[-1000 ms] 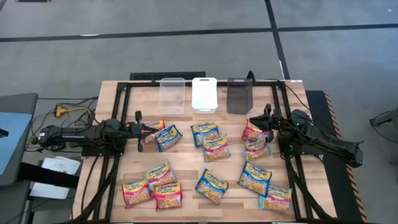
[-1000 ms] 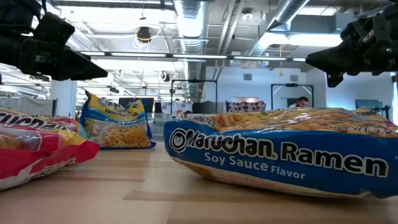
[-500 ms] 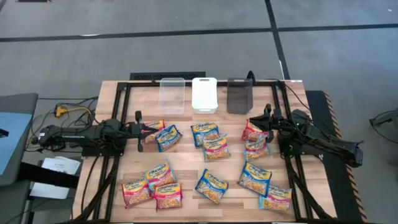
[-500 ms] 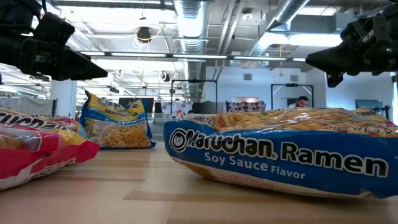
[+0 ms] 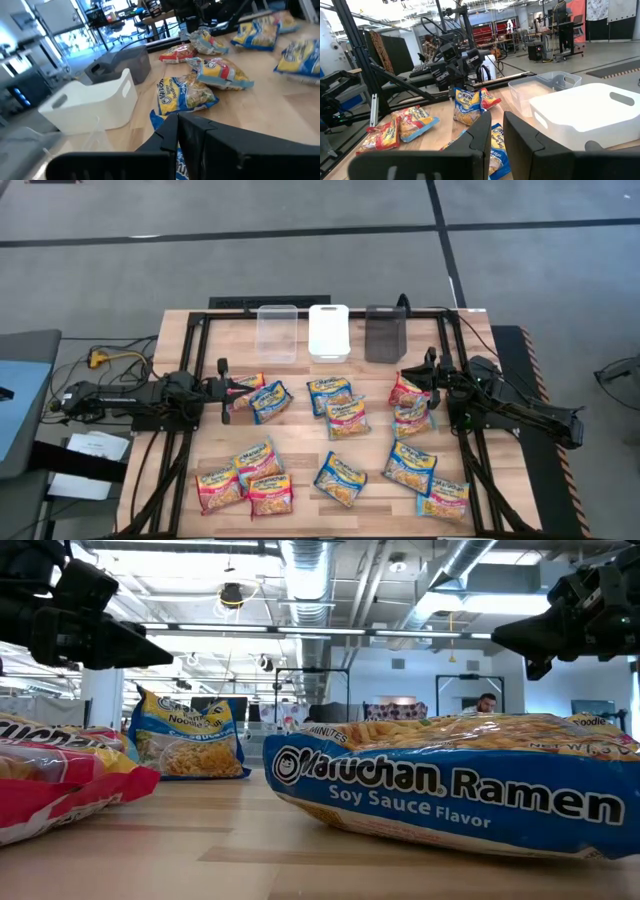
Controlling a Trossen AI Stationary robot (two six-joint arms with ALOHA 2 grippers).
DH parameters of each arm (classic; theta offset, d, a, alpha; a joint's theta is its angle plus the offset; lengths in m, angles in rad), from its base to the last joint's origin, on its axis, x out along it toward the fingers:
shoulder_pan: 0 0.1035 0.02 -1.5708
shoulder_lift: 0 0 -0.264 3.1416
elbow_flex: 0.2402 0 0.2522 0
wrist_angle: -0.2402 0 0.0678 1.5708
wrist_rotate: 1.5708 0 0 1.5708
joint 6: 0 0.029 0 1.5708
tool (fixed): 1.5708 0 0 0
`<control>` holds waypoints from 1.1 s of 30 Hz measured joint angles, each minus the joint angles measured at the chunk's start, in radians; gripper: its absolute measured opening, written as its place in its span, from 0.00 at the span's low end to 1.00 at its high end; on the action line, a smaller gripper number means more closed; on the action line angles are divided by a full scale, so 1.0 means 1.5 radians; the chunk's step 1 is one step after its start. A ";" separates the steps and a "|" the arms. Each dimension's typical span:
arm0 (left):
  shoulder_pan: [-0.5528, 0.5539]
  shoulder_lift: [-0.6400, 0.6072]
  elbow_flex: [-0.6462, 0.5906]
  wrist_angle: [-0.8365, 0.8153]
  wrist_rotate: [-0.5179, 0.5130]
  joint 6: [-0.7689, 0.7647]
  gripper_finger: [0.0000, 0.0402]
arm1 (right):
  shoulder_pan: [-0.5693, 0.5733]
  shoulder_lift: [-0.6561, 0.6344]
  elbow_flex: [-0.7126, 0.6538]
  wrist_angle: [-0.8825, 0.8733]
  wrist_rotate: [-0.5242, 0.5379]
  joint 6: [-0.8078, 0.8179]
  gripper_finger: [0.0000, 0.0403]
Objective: Sort Maruchan noodles
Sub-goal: Put the light blue noodle pack into the black bin
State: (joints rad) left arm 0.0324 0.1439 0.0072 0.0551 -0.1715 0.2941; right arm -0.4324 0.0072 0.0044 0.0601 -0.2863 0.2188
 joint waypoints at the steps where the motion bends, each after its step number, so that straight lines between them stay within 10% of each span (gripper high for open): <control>1: 0.000 0.000 0.000 0.000 0.000 0.012 0.00 | 0.000 0.000 0.000 0.000 0.000 0.000 0.19; 16: 0.000 0.000 0.000 0.002 0.000 -0.016 0.00 | 0.000 0.000 0.000 0.000 0.000 0.000 0.19; 33: 0.000 0.000 0.002 0.009 -0.035 -0.271 0.00 | 0.000 0.000 0.000 0.000 0.000 0.000 0.19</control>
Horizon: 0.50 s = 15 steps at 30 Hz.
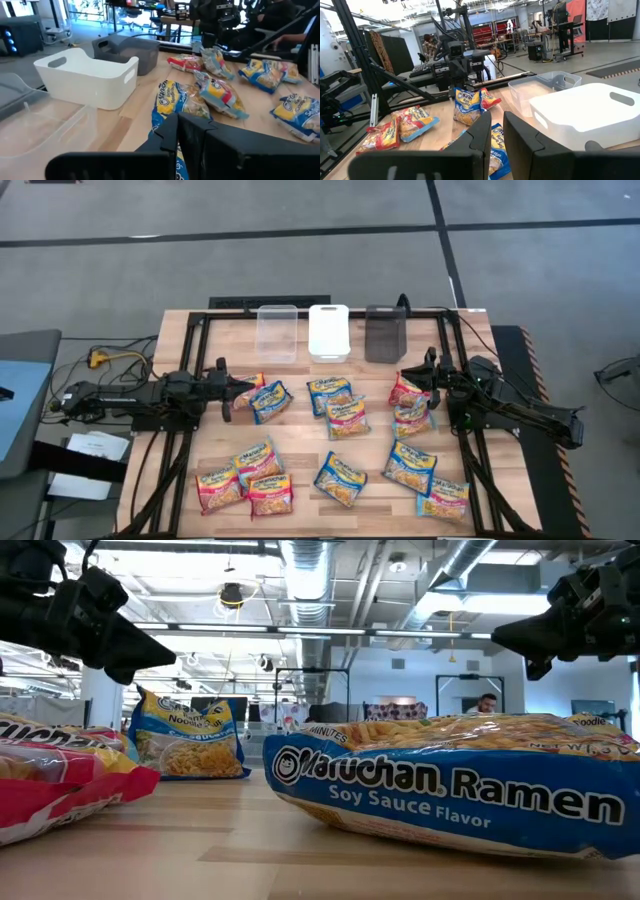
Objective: Sort Maruchan noodles
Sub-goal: Put the light blue noodle pack into the black bin
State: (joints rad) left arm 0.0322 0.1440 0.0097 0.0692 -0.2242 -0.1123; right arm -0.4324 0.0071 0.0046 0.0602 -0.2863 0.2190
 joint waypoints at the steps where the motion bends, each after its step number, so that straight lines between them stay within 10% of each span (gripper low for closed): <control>1: 0.000 0.000 0.001 -0.005 0.007 -0.010 0.00 | 0.000 0.000 0.000 0.000 0.000 0.001 0.19; 15: 0.000 0.000 0.006 -0.002 0.028 -0.149 0.00 | 0.000 0.000 0.000 0.067 -0.003 0.055 0.19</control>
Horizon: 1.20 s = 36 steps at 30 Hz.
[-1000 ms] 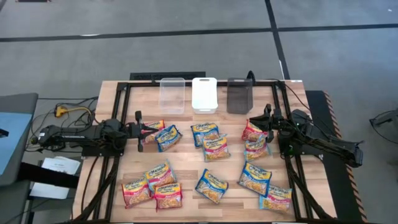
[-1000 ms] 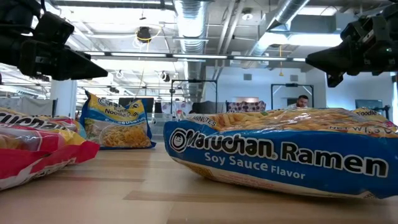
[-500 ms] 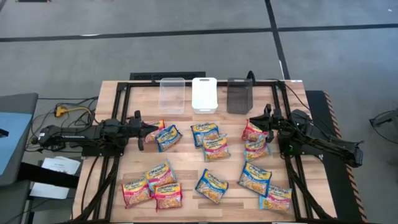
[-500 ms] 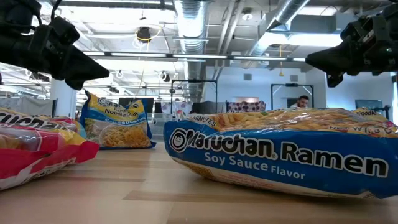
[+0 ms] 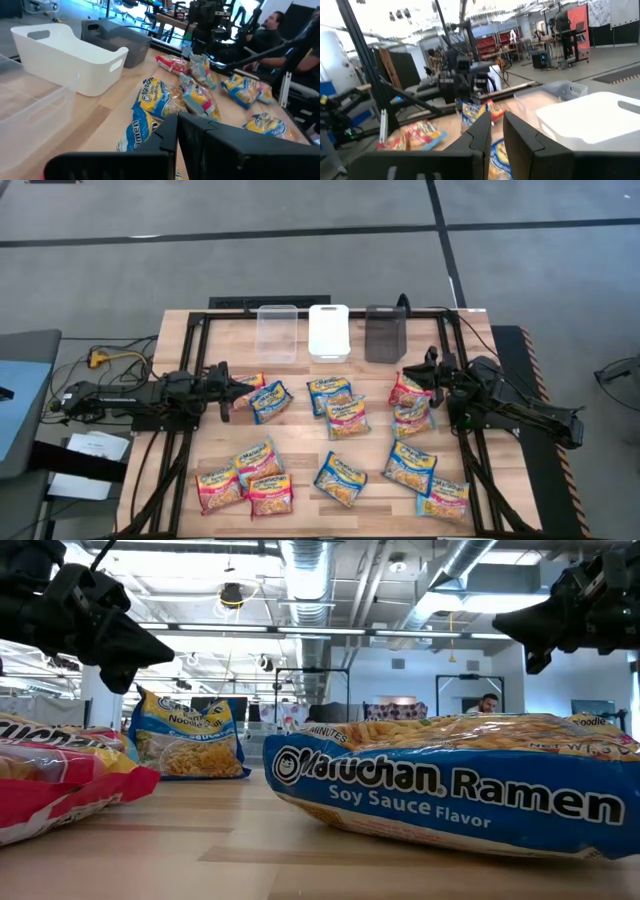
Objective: Sort Maruchan noodles
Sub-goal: Put the light blue noodle pack into the black bin
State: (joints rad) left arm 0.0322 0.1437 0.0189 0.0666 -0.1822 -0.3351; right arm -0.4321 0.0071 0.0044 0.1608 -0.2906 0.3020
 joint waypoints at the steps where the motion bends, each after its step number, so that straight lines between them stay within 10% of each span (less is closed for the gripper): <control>1: 0.000 0.000 0.000 0.000 0.000 -0.007 0.00 | 0.000 0.000 0.000 0.009 0.000 0.004 0.19; 10: 0.000 0.000 0.002 0.000 0.000 -0.018 0.00 | 0.000 0.000 0.024 0.093 0.000 -0.012 0.25; 25: 0.000 0.000 0.003 0.000 0.000 -0.019 0.00 | 0.000 0.001 0.105 0.199 0.004 -0.077 0.64; 36: 0.000 0.000 0.003 0.000 -0.045 -0.012 0.00 | 0.000 0.118 0.265 0.189 0.021 -0.084 0.66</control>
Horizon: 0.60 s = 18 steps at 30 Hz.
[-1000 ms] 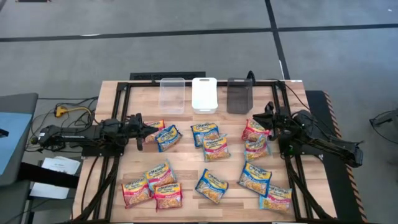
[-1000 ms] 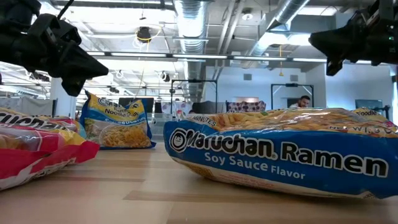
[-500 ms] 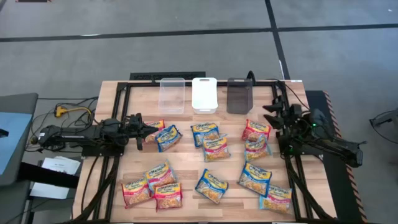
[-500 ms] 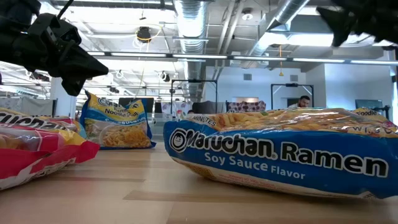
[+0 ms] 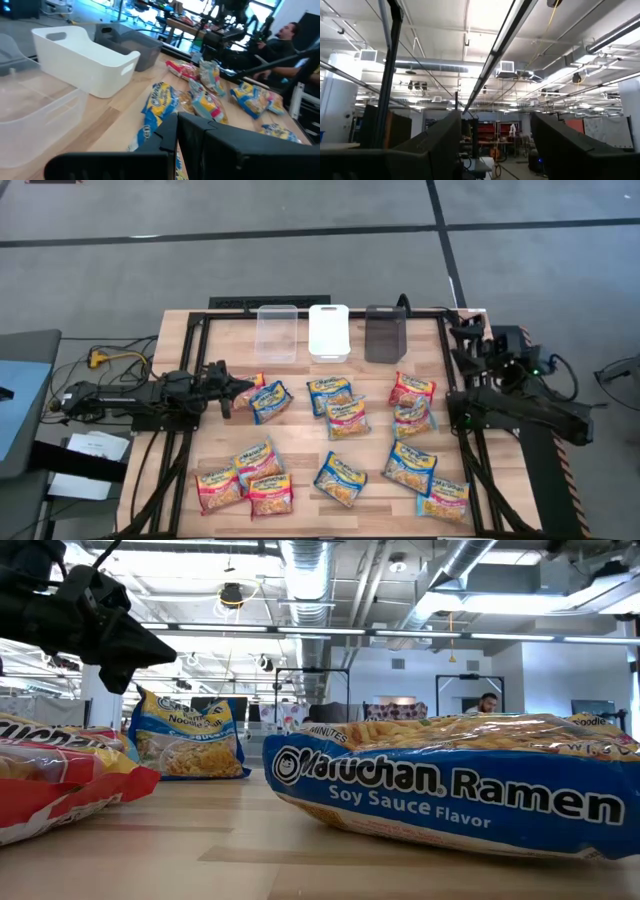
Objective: Sort Maruchan noodles
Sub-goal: Put the light blue noodle pack into the black bin
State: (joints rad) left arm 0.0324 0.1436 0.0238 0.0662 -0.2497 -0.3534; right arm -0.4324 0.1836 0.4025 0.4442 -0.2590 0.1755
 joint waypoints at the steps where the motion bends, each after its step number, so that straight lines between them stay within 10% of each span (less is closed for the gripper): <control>1: 0.000 0.000 0.000 0.000 -0.002 0.001 0.00 | 0.000 0.015 0.015 -0.006 0.000 0.000 0.66; 18: 0.000 0.000 0.000 -0.005 0.007 0.006 0.00 | 0.000 0.242 0.209 -0.505 0.017 0.058 0.66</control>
State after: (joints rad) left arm 0.0326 0.1439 0.0242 0.0589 -0.2394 -0.3443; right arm -0.4324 0.5462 0.7158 -0.3136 -0.2330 0.2626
